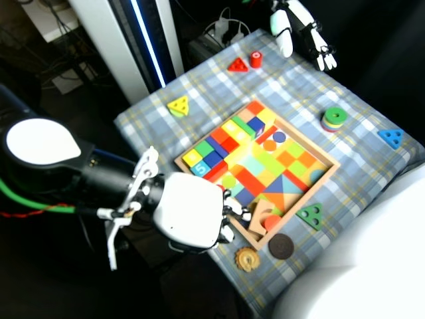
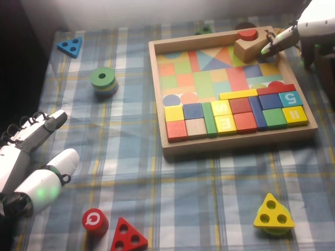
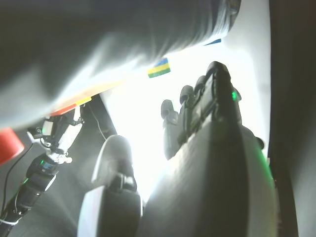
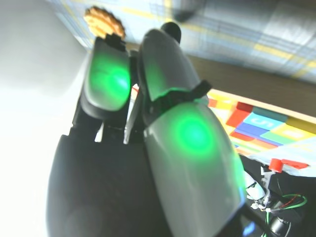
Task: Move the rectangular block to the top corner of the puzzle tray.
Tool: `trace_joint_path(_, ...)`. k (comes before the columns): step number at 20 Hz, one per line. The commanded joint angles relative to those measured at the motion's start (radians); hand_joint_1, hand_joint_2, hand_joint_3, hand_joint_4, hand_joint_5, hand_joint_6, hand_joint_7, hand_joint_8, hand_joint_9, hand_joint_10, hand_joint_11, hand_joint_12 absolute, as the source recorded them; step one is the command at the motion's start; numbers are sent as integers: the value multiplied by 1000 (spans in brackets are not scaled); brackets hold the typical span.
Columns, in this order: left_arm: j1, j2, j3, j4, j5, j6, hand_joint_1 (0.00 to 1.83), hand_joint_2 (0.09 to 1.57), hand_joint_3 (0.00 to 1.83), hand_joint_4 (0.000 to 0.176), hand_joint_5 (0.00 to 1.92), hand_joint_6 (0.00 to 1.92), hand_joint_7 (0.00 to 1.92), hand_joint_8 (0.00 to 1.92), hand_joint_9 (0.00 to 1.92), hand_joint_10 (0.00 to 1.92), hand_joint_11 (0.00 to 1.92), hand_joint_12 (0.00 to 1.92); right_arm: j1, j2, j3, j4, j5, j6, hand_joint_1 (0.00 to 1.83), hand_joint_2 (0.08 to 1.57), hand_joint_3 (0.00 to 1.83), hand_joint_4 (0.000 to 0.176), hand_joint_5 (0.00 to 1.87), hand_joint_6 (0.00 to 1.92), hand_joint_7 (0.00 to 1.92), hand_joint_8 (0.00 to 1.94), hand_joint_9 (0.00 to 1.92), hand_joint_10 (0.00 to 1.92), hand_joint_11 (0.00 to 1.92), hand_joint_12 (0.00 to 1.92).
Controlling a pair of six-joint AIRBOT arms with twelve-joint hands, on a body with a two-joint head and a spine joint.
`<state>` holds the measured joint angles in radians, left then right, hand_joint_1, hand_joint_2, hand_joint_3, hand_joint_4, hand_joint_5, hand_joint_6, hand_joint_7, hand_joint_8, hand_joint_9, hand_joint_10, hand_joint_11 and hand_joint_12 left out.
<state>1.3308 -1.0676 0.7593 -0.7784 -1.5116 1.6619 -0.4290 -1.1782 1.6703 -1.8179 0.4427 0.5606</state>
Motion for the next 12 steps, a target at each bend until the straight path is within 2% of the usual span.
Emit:
trace_joint_path(1,-2,6,0,42,-113,-7,359,1381,1,61,319,1,160,2,0,0,0,0,9,-1,-7,32,-15,-4,1652,1183,3,12,315,5,1140,1941,1367,1921,1444,1921)
trace_joint_path(2,-2,6,0,42,-113,-7,366,1379,0,73,319,0,161,1,0,0,0,0,9,-1,-17,32,-15,-4,1661,1186,3,20,315,3,1129,1941,1358,1921,1457,1921)
trace_joint_path(3,-2,6,1,41,-113,-7,366,1379,0,73,319,0,161,1,0,0,0,0,9,-1,-28,33,-13,-4,1661,1186,3,20,315,3,1129,1941,1358,1921,1457,1921)
trace_joint_path(5,-2,6,1,41,-113,-7,365,1374,0,70,317,2,152,2,0,0,0,0,9,-1,-47,33,-9,-4,1646,1184,2,0,317,3,1180,1941,1391,1921,1487,1921)
trace_joint_path(6,-2,6,1,40,-113,-7,373,1377,0,75,318,2,155,3,0,0,0,0,9,-1,-50,33,-5,-4,1636,1187,2,1,324,4,1182,1941,1384,1921,1481,1921)
trace_joint_path(7,-2,5,1,40,-112,-7,384,1376,0,72,319,2,157,3,0,0,0,0,9,-1,-50,32,-3,-4,1616,1185,2,2,334,6,1186,1941,1386,1921,1485,1921)
trace_joint_path(8,-2,5,2,40,-111,-7,390,1379,0,61,320,2,153,1,0,0,0,0,9,-1,-47,32,-3,-7,1590,1195,6,12,334,3,1173,1941,1370,1921,1475,1921)
trace_joint_path(9,-2,5,2,40,-111,-7,387,1378,0,67,306,0,139,0,0,0,0,0,9,-2,-42,32,-3,-9,1589,1195,5,21,337,3,1180,1941,1379,1921,1479,1921)
trace_joint_path(12,-2,5,1,40,-111,-7,350,1382,2,59,312,2,144,1,0,0,0,0,10,-15,-5,34,-4,-12,1579,1200,5,27,323,1,1218,1941,1428,1921,1489,1921)
